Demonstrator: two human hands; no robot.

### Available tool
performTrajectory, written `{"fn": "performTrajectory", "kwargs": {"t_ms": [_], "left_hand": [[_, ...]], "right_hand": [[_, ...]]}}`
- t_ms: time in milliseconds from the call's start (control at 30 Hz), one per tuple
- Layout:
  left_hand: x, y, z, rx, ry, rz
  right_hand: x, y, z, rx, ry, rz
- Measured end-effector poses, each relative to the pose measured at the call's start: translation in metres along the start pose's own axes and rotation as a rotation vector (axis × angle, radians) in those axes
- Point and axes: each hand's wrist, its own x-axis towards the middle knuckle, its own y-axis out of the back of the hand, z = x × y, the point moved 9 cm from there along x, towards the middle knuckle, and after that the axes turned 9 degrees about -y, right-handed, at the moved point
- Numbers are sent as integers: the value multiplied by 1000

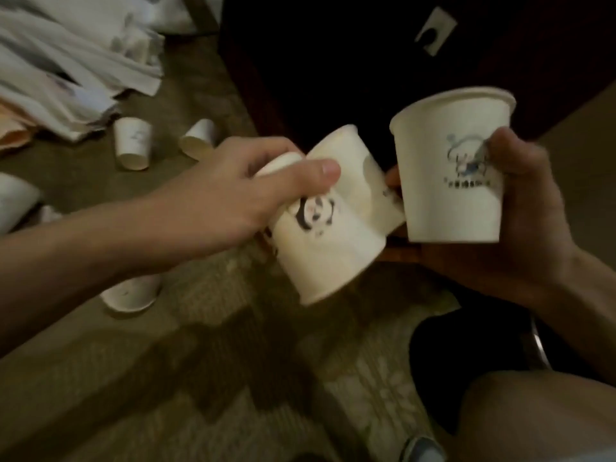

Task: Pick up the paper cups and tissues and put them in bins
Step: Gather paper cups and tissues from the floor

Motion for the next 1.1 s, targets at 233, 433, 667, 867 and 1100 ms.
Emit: {"fn": "performTrajectory", "kwargs": {"t_ms": [233, 433, 667, 867, 1100], "left_hand": [[71, -122, 71, 108, -163, -182], [140, -263, 91, 103, -169, -299], [155, -416, 34, 387, -137, -562], [127, -489, -14, 720, -325, -920], [112, -491, -23, 938, -499, -1064]], "right_hand": [[-104, 93, -19, -182, 187, 183], [-197, 205, -12, 49, 329, 456], [-296, 312, 83, -315, 38, 1021], [-309, 323, 143, -969, -409, 1011], [-281, 306, 150, -1491, -548, 826]]}}
